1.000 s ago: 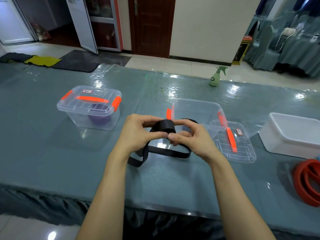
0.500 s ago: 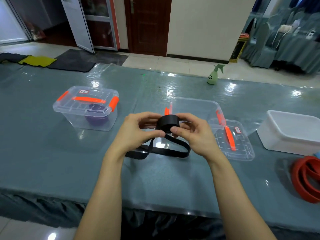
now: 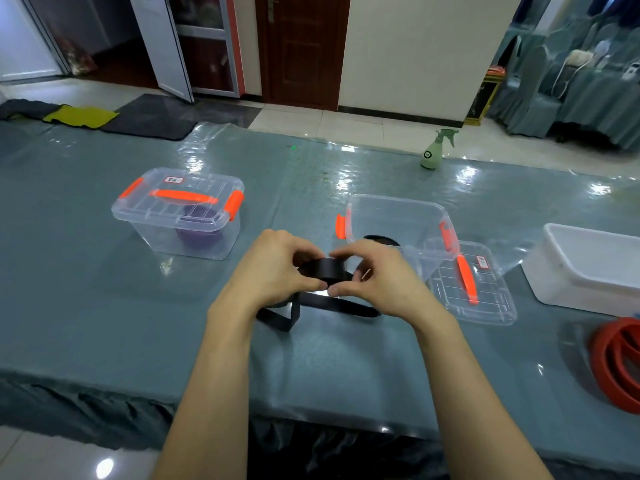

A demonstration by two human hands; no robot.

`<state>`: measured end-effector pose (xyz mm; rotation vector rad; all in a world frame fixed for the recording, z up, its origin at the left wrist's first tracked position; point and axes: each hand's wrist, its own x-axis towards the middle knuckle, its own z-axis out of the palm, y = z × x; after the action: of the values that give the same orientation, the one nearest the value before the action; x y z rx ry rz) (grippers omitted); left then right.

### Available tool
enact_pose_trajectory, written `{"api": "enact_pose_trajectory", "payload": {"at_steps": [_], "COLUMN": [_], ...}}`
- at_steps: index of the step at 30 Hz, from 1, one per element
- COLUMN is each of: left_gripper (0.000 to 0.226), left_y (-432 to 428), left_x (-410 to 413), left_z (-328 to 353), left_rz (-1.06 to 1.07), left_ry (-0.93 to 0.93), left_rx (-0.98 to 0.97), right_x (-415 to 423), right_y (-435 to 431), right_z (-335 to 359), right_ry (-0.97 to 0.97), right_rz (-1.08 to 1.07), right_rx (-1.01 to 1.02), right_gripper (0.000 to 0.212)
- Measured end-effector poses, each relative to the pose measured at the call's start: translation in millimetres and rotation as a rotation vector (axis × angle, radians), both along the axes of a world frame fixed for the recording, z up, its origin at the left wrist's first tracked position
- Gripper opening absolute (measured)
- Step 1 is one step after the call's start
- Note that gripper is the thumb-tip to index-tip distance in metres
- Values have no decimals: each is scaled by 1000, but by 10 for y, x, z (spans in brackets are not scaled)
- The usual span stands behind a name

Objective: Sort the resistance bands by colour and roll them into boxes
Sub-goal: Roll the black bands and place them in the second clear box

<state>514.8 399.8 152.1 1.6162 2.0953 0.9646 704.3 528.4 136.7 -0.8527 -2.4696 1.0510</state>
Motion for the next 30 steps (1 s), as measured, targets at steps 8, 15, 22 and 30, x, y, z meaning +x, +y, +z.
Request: {"api": "enact_pose_trajectory", "payload": {"at_steps": [8, 15, 22, 30], "left_gripper": [43, 50, 35, 32], "left_y": [1, 47, -33, 55], "left_x": [-148, -35, -44, 54], "left_z": [-28, -31, 10, 24], "left_rz": [-69, -111, -37, -60], "left_ry": [-214, -632, -147, -5], "left_rx": [75, 333, 31, -49], "right_x": [-39, -53, 42, 16], "right_y": [-4, -40, -48, -103], "right_z": [-11, 59, 55, 65], "right_ry": [242, 555, 123, 67], "right_rz": [-19, 39, 16, 6], "right_rx": [-167, -573, -258, 35], "right_gripper": [33, 37, 67, 33]}}
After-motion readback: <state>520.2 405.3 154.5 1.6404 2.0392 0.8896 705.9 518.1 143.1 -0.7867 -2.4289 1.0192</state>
